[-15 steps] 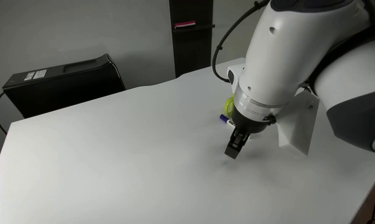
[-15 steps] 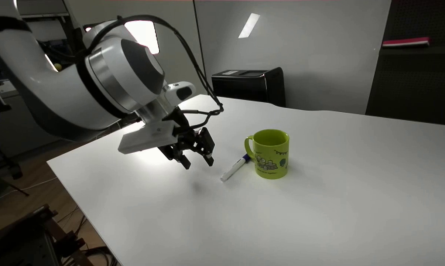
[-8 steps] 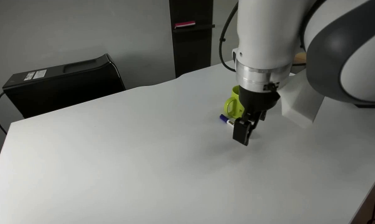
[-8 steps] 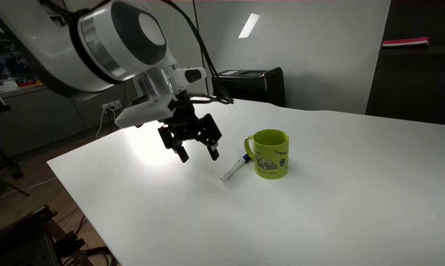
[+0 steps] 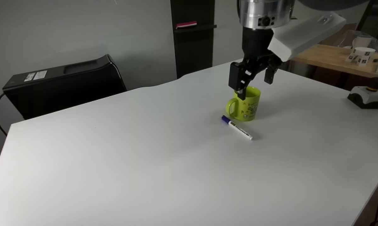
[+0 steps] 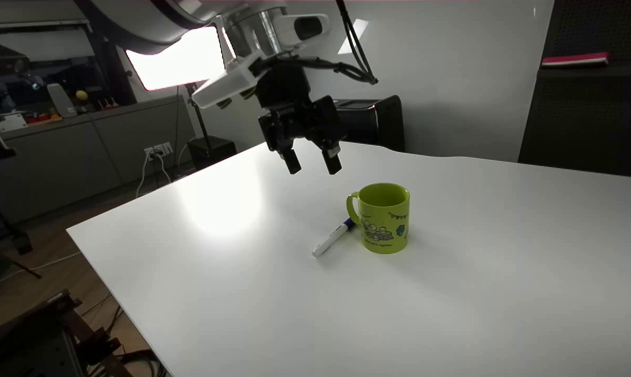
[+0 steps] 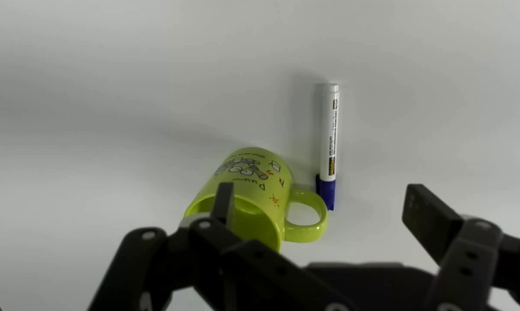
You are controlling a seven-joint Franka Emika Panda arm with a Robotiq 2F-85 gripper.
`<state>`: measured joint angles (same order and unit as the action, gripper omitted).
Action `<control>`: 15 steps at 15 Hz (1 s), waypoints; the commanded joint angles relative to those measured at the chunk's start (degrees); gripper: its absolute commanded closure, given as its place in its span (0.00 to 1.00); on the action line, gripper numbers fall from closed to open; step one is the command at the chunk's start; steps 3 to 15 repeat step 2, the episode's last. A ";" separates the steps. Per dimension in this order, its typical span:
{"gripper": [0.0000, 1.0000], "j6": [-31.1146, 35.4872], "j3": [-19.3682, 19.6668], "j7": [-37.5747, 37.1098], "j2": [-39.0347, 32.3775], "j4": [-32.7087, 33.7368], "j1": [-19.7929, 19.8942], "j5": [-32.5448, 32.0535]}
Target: Take the marker from the green cup and place it on the table
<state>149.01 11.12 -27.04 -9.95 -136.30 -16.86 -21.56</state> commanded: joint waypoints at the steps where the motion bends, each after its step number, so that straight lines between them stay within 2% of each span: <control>1: 0.00 -0.33 -3.50 -0.58 0.27 0.17 3.76 -0.54; 15: 0.00 -0.33 -3.66 -0.73 0.29 0.16 3.96 -0.45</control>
